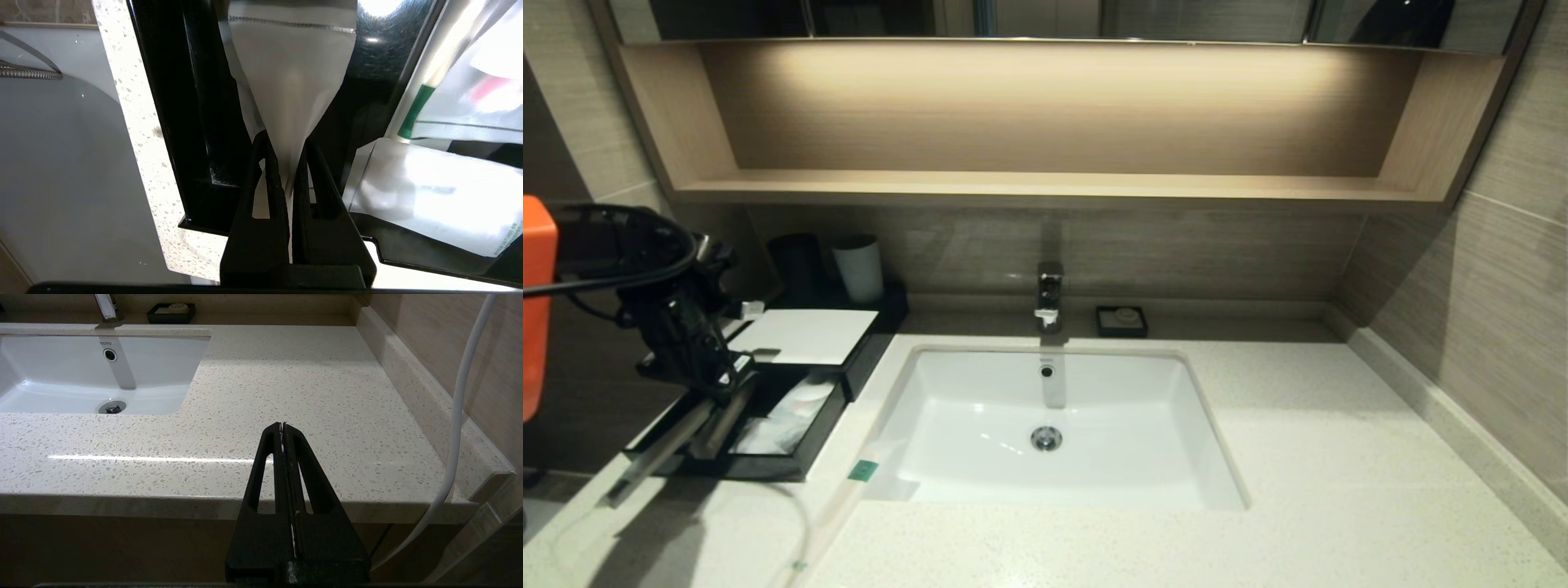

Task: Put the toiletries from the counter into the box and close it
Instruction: Place the bathroom toiletry into the drawer

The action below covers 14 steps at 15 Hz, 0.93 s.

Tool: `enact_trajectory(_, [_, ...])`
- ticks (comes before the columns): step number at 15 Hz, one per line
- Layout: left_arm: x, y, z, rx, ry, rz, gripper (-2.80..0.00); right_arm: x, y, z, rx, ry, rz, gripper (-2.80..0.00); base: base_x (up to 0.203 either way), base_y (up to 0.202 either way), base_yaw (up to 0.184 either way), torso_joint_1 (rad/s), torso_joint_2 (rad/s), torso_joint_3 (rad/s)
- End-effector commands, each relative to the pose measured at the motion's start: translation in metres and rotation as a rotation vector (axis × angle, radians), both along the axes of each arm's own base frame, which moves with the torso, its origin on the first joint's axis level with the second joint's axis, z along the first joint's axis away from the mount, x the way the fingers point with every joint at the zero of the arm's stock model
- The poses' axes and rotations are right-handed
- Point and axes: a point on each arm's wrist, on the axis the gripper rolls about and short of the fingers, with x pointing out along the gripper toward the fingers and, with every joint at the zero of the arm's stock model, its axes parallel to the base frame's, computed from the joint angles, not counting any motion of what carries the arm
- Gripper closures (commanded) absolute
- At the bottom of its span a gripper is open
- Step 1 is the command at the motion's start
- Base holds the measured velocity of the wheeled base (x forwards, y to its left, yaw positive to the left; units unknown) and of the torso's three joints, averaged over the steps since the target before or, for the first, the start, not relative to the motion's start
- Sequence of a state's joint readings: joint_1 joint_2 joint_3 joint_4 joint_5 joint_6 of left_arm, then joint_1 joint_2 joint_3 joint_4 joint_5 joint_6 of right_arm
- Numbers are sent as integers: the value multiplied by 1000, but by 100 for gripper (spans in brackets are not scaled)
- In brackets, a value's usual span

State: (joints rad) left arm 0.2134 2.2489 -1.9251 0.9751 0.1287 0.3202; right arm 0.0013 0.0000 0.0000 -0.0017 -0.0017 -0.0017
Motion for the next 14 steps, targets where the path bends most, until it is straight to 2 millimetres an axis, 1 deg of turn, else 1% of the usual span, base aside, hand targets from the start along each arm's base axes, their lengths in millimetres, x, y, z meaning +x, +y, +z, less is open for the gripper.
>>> enact_trajectory(1, [0,0,0,7,3,-1,0,0,0,0,0,-1,0,0,0,0,0,0,0,0])
enact_trajectory(9, [1,-3,2,29,-3,-5,0,0,0,0,0,0,0,0,0,0,0,0,0,0])
enact_trajectory(10, [1,-4,2,35,-5,-5,-280,0,0,0,0,0,0,0,0,0,0,0,0,0])
enact_trajectory(14, [1,-6,2,46,-4,-10,-280,0,0,0,0,-1,0,0,0,0,0,0,0,0])
